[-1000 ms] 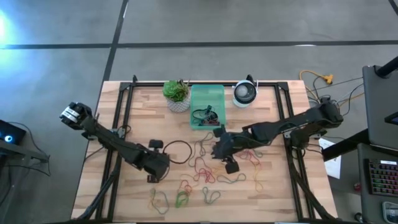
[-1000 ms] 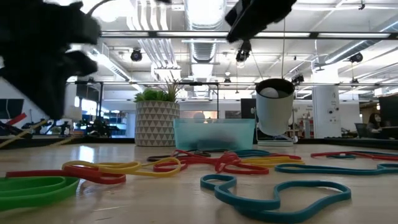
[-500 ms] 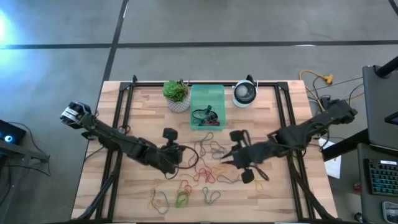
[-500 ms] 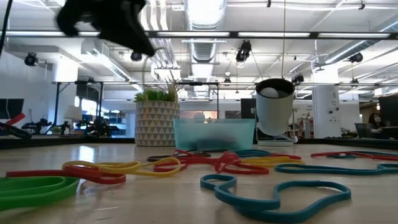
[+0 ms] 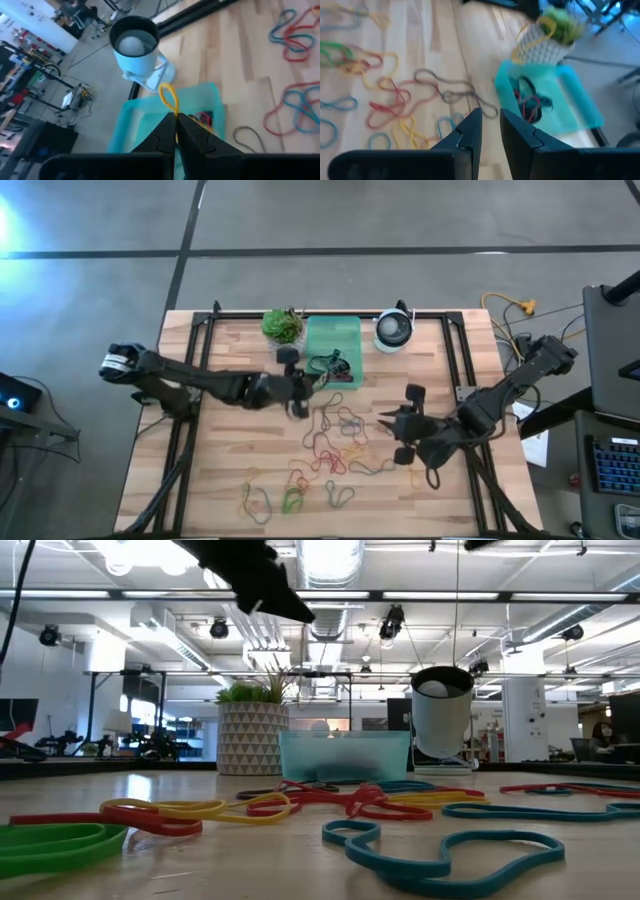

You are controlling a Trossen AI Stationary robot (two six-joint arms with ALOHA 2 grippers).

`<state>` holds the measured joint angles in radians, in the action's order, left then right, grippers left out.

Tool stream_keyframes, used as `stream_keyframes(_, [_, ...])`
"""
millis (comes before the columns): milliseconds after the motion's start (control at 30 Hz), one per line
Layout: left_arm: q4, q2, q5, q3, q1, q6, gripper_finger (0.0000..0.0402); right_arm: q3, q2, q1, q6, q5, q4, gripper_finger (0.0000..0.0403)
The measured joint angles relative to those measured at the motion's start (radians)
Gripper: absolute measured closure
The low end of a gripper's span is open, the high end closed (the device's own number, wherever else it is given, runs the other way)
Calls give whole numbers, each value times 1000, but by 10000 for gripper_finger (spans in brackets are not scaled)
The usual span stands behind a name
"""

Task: Pick and place rubber bands into bin
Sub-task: Put the yellow rubber band into the green bin

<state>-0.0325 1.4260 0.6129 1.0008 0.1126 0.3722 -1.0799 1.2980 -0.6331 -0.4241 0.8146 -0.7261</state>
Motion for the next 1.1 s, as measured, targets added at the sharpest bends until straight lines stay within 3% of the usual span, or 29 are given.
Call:
stream_keyframes(267, [201, 72, -142, 2, -175, 38, 402, 153, 12, 2, -116, 0, 0, 339])
stream_keyframes(467, [211, 180, -224, 35, -273, 27, 402, 184, 6, 3, -119, 0, 0, 339])
stream_keyframes(833, [210, 361, -237, 94, -290, 27, 402, 185, -1, 3, -116, 1, 2, 339])
stream_keyframes(1100, [209, 361, -234, 96, -289, 27, 402, 201, -1, 3, -115, 0, 0, 339])
